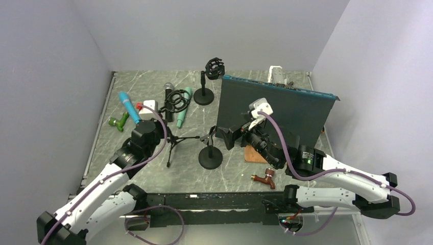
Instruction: Remove the microphone from the stand
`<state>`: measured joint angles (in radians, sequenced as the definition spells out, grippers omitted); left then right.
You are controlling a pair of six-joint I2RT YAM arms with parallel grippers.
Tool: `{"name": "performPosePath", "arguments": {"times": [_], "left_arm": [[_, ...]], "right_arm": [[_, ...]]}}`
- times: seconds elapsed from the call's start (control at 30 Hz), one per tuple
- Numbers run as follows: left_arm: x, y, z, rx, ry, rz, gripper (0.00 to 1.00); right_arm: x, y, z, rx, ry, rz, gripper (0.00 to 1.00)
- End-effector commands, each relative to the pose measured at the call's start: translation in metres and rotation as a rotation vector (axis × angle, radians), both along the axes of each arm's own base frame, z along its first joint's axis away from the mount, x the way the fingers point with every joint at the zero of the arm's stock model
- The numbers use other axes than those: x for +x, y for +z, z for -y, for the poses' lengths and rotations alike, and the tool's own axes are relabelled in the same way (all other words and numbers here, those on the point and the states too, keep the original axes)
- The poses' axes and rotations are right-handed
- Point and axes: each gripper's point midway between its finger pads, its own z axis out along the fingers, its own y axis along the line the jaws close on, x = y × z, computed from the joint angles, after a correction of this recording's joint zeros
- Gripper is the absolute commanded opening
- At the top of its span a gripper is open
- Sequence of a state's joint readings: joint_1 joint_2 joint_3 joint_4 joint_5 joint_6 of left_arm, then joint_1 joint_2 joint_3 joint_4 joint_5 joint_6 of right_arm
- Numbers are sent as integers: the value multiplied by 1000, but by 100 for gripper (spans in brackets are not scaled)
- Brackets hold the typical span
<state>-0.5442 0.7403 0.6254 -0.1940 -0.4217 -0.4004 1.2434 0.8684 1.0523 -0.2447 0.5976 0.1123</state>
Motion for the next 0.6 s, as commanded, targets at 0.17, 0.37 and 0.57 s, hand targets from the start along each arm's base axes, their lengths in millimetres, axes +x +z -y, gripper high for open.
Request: {"name": "performPosePath", "arguments": {"times": [0.17, 0.37, 0.57], "left_arm": [[1, -4, 68, -91, -170, -40, 0], [-10, -5, 75, -127, -215, -85, 68], [-31, 16, 87, -104, -396, -25, 80]], "right_arm": [[3, 22, -2, 69, -2, 20, 100], [3, 23, -7, 70, 17, 20, 100], [5, 25, -10, 65, 25, 24, 100]]}}
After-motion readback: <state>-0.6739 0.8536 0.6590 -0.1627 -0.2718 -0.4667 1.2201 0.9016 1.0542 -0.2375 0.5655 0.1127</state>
